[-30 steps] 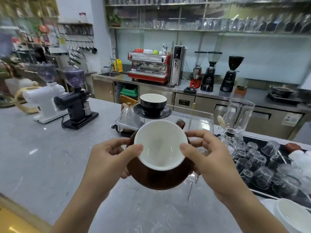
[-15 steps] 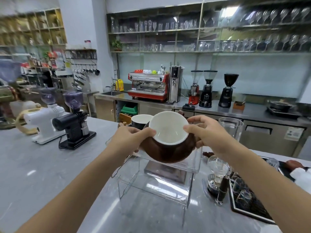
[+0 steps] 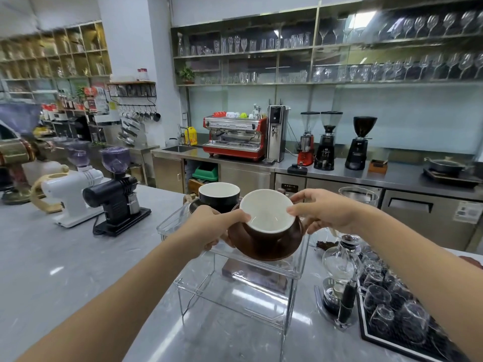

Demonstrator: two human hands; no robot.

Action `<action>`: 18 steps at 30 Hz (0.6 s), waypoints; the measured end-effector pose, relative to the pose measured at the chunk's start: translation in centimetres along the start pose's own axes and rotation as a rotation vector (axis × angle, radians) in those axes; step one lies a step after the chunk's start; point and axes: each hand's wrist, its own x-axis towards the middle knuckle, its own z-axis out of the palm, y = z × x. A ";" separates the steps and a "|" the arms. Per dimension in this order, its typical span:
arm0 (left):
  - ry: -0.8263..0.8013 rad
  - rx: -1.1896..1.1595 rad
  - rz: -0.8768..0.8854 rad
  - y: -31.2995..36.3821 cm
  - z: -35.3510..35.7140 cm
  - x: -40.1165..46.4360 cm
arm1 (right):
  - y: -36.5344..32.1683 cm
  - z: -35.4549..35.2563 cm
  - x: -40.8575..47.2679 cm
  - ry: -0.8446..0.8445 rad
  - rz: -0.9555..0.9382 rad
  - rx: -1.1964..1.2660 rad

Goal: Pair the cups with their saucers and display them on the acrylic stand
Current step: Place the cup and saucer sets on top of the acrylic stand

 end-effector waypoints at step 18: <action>-0.130 0.097 -0.098 0.5 0.1 1.9 | -0.2 -1.6 2.5 -0.143 0.122 -0.109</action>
